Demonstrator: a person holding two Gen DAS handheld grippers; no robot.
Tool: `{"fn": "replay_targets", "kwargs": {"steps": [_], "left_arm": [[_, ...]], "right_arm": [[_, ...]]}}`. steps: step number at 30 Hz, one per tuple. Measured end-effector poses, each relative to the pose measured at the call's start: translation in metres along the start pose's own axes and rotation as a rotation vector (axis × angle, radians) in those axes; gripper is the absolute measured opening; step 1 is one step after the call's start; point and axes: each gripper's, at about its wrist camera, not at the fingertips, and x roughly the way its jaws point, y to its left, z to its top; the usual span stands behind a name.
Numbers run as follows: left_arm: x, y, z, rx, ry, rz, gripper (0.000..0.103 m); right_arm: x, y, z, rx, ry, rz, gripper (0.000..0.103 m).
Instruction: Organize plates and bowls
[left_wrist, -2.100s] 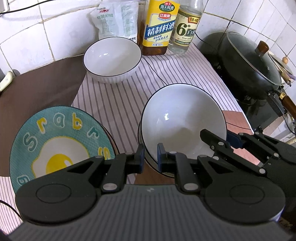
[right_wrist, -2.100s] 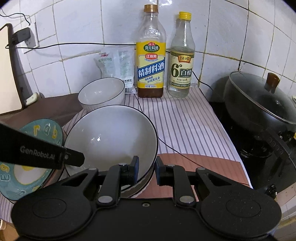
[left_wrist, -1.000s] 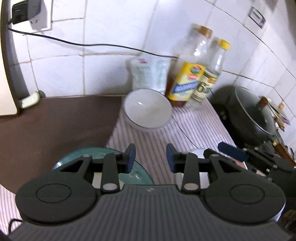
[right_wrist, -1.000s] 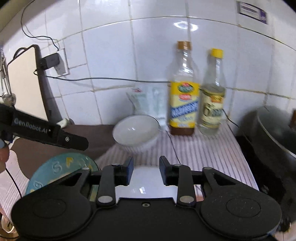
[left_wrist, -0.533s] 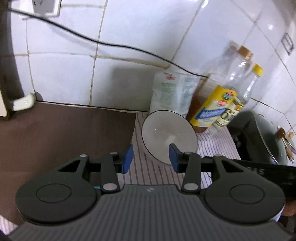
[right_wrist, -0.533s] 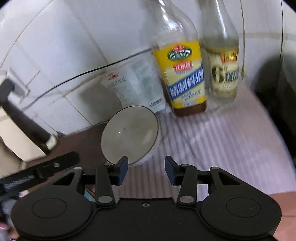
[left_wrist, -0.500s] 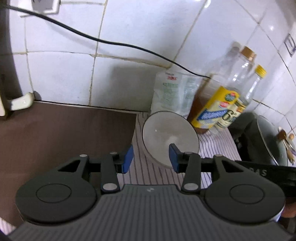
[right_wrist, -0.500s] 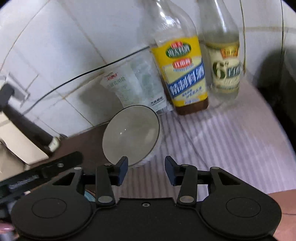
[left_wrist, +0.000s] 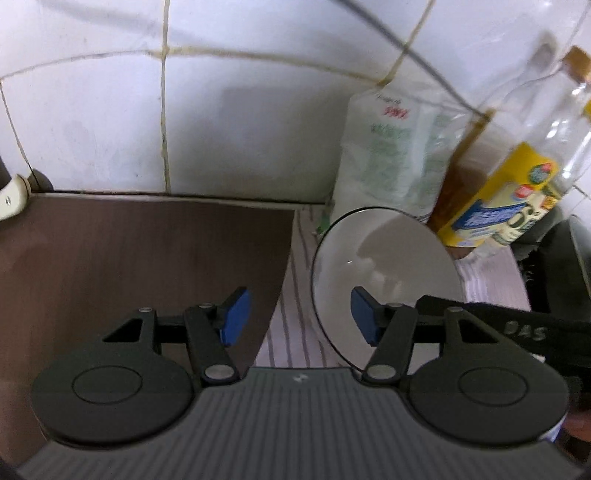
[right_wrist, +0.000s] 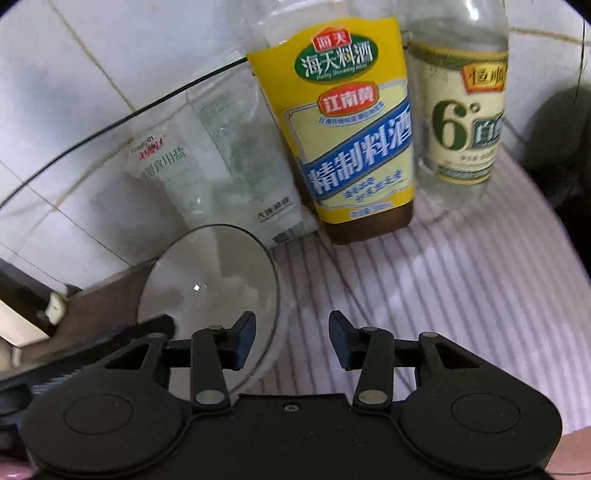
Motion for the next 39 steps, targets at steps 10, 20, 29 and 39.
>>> {"fn": "replay_targets", "kwargs": {"steps": [10,20,29,39], "left_arm": [[0.013,0.007,-0.002,-0.052,0.067,-0.034,0.033],[-0.007,-0.003,-0.005,-0.044,0.101,-0.062,0.013],[-0.088,-0.022,-0.011,0.025,0.061,-0.035,0.013],[-0.165,-0.051,-0.035,0.073,0.024,-0.022,0.013]], "right_arm": [[-0.003,0.0,0.004,-0.03,-0.059,0.003,0.023],[-0.011,0.01,-0.004,-0.052,-0.075,0.031,0.012],[-0.074,0.018,-0.032,-0.075,-0.134,0.113,0.012],[-0.146,0.009,-0.073,-0.11,-0.194,0.179,0.013]]}}
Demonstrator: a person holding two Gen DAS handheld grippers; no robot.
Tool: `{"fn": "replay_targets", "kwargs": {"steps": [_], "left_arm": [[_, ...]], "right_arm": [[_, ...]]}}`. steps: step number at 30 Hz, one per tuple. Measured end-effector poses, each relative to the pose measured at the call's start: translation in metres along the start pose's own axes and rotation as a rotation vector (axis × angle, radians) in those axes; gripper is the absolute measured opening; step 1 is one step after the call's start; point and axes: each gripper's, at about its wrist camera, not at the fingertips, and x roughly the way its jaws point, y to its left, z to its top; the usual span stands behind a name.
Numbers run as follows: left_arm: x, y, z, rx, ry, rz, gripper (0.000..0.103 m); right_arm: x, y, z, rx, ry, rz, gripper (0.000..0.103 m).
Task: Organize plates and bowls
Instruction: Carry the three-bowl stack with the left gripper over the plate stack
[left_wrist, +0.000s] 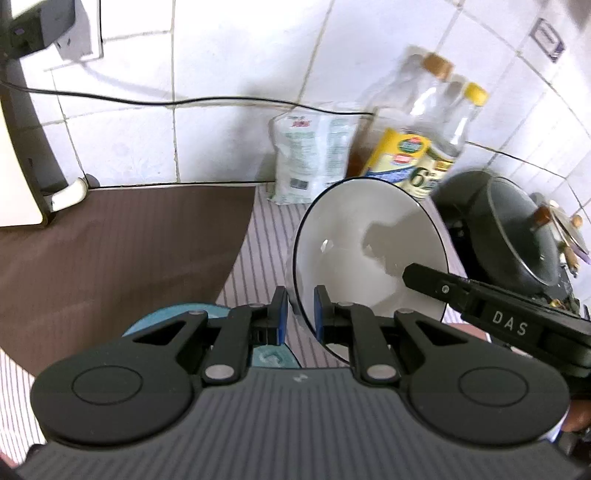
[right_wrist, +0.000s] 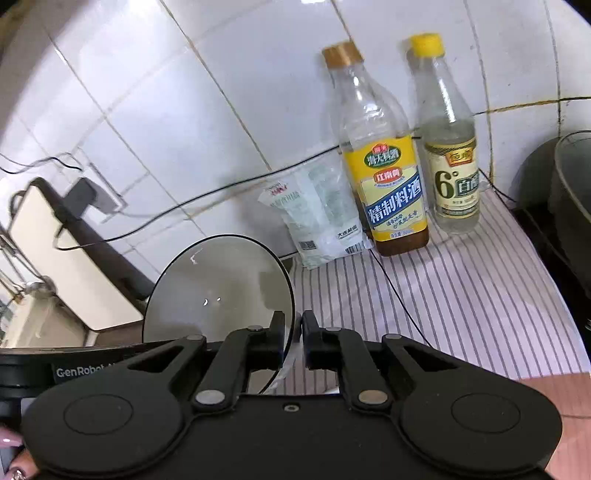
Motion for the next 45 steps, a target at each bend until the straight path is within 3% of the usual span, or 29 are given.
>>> {"fn": "replay_targets", "kwargs": {"steps": [7,15,20,25,30,38,45], "left_arm": [[-0.027,-0.024,-0.026,0.016,-0.01,0.009,0.013],[-0.027,-0.049,-0.06,0.038,0.003,0.016,0.013],[-0.004,-0.061,-0.075,0.056,0.037,0.024,0.013],[0.023,-0.064,-0.085,0.017,0.097,0.017,0.013],[0.035,-0.069,-0.089,0.022,0.125,0.035,0.013],[0.044,-0.081,-0.089,0.08,0.139,0.12,0.014],[0.051,-0.085,-0.094,0.088,0.103,0.168,0.015]], "right_arm": [[-0.036,-0.022,-0.028,0.069,-0.018,0.054,0.014],[-0.058,-0.029,-0.055,-0.045,-0.03,-0.017,0.013],[-0.055,-0.036,-0.068,-0.132,-0.051,-0.098,0.013],[-0.046,-0.054,-0.074,-0.121,-0.046,-0.117,0.013],[-0.037,-0.054,-0.079,-0.202,-0.027,-0.15,0.013],[-0.027,-0.054,-0.084,-0.286,-0.04,-0.178,0.013],[-0.023,-0.058,-0.089,-0.328,-0.062,-0.176,0.013]]}}
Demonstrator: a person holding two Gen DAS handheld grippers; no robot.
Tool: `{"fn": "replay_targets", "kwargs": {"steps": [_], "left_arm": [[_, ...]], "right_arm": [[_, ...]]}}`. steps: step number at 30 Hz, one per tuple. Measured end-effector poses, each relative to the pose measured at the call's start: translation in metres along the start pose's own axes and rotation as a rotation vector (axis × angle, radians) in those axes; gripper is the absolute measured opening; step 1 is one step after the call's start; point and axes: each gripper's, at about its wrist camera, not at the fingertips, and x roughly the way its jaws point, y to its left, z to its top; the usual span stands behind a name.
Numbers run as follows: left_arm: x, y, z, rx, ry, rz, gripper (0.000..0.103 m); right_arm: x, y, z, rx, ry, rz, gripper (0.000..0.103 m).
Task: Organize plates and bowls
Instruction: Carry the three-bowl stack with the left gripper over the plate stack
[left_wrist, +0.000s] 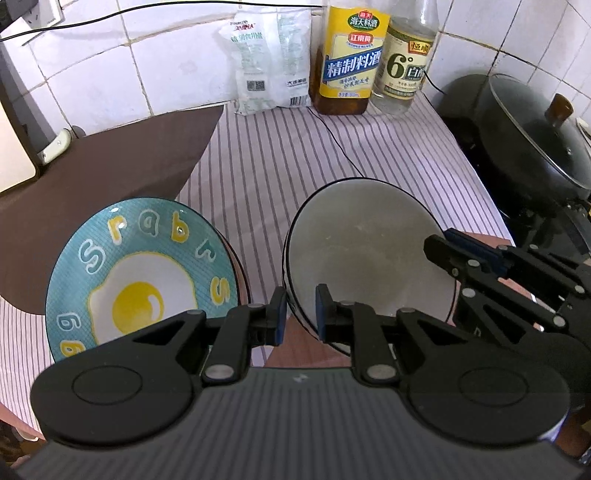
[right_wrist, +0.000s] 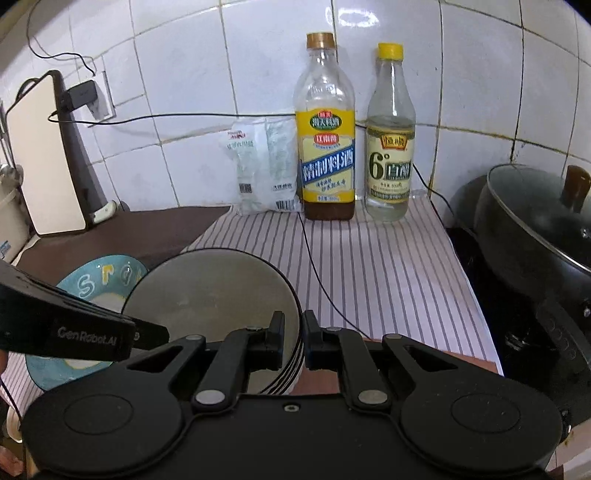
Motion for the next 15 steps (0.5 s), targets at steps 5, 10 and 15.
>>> {"fn": "replay_targets", "kwargs": {"steps": [5,10,15], "left_arm": [[0.0,0.008,-0.008,-0.037,-0.046,-0.039,0.016],[-0.011,0.028,-0.02,-0.11,-0.115,-0.133,0.021],[-0.025,0.041,-0.028,-0.129,-0.171,-0.21,0.022]], "right_arm": [[-0.01,-0.001,-0.007,-0.001,-0.058,0.024,0.016],[-0.042,-0.001,-0.022,-0.039,-0.154,0.045,0.041],[-0.067,-0.001,-0.045,-0.094,-0.191,0.074,0.059]]}}
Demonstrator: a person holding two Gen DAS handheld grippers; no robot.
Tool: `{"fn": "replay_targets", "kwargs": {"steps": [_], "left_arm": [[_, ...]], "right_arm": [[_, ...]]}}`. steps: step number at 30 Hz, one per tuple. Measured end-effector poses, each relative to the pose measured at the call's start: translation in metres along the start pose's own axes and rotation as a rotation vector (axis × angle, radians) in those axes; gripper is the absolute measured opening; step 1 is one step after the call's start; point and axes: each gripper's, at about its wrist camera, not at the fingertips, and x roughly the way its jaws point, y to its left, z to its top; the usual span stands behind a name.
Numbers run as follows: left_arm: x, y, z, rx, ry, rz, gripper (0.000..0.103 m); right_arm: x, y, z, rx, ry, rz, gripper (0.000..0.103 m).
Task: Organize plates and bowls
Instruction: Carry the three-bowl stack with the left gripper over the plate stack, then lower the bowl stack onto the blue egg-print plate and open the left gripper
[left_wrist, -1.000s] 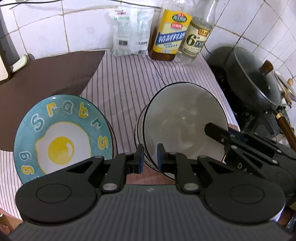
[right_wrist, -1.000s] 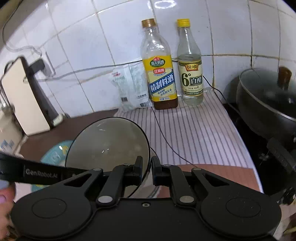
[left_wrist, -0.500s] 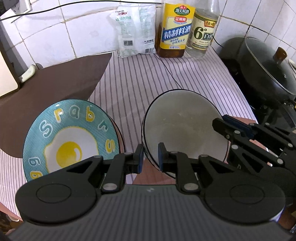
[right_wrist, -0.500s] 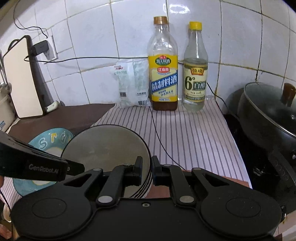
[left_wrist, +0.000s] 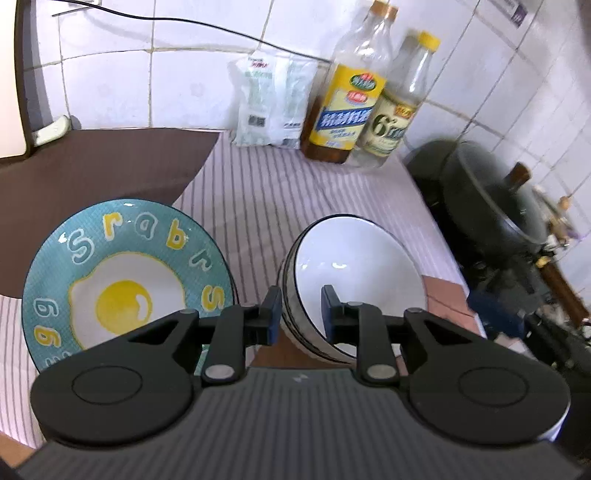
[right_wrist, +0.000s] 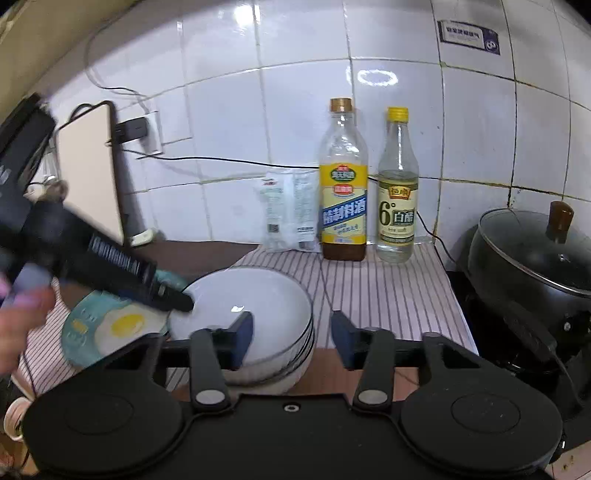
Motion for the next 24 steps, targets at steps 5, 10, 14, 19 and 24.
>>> {"fn": "replay_targets", "kwargs": {"steps": [5,10,14,19,24], "left_arm": [[-0.005,0.003,-0.013,-0.015,-0.033,-0.046,0.029],[-0.006,0.002,-0.028,0.005,-0.061,-0.059,0.037],[0.002,0.005,-0.028,-0.034,-0.026,-0.088,0.043],[0.02,0.014,-0.02,-0.111,0.073,-0.135,0.052],[0.04,0.02,-0.006,-0.174,0.153,-0.143,0.053]], "right_arm": [[-0.002,0.008,-0.018,-0.077,0.005,0.005,0.066],[0.013,0.008,-0.032,-0.081,0.019,0.035,0.071],[0.031,0.009,-0.043,-0.092,0.026,0.047,0.077],[0.051,0.009,-0.053,-0.093,0.028,0.041,0.091],[0.07,0.005,-0.055,-0.095,0.041,0.048,0.095]]}}
